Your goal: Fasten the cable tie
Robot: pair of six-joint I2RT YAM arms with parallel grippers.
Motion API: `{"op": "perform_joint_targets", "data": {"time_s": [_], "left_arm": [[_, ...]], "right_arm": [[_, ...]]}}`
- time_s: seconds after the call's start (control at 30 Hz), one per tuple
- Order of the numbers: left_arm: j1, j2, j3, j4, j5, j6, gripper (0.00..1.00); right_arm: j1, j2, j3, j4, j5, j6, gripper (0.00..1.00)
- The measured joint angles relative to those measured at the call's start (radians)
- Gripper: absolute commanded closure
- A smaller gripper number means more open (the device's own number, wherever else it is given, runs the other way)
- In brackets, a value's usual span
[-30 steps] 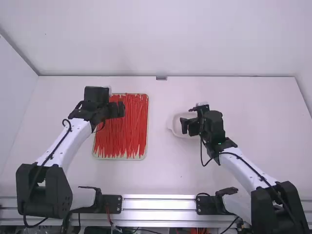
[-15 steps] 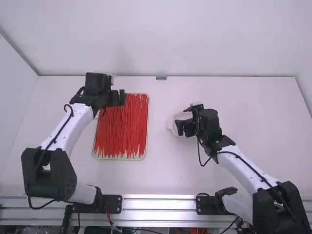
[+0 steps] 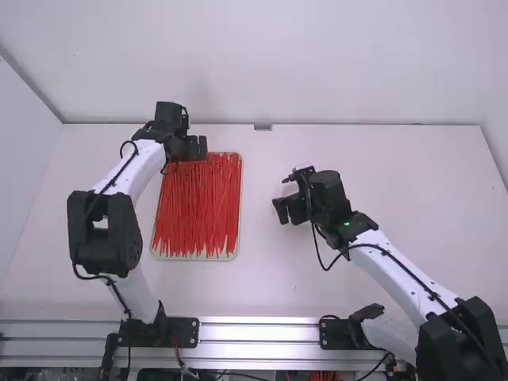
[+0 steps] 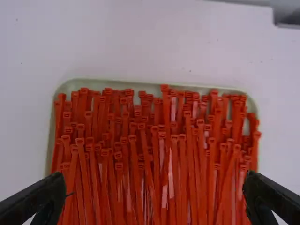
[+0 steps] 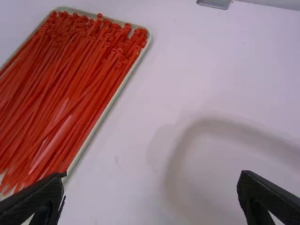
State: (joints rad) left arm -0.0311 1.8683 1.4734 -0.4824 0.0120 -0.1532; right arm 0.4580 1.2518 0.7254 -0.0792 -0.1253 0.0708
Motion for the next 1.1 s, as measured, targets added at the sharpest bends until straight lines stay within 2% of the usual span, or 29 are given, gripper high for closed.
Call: {"op": "perform_joint_targets", "data": {"time_s": [0.57,0.8,0.87,0.97,1.1], "left_arm": [[0.0,0.121,0.002,0.05,-0.019,-0.013,0.01],[0.0,0.135,0.002,0.045,-0.089,-0.017,0.01],[0.0,0.135,0.002,0.04,-0.103,-0.014,0.12],[0.0,0.135,0.002,0.04,-0.117,-0.011,0.18],[0.0,0.135,0.001,0.074,-0.151,-0.024,0.35]], "right_arm": [[0.0,0.0,0.0,-0.038,0.001,-0.003,0.01],[0.0,0.0,0.0,-0.059,0.001,-0.003,0.01],[0.0,0.0,0.0,-0.06,0.001,-0.003,0.02],[0.0,0.0,0.0,-0.06,0.001,-0.003,0.02],[0.0,0.0,0.0,-0.064,0.001,-0.003,0.01]]}}
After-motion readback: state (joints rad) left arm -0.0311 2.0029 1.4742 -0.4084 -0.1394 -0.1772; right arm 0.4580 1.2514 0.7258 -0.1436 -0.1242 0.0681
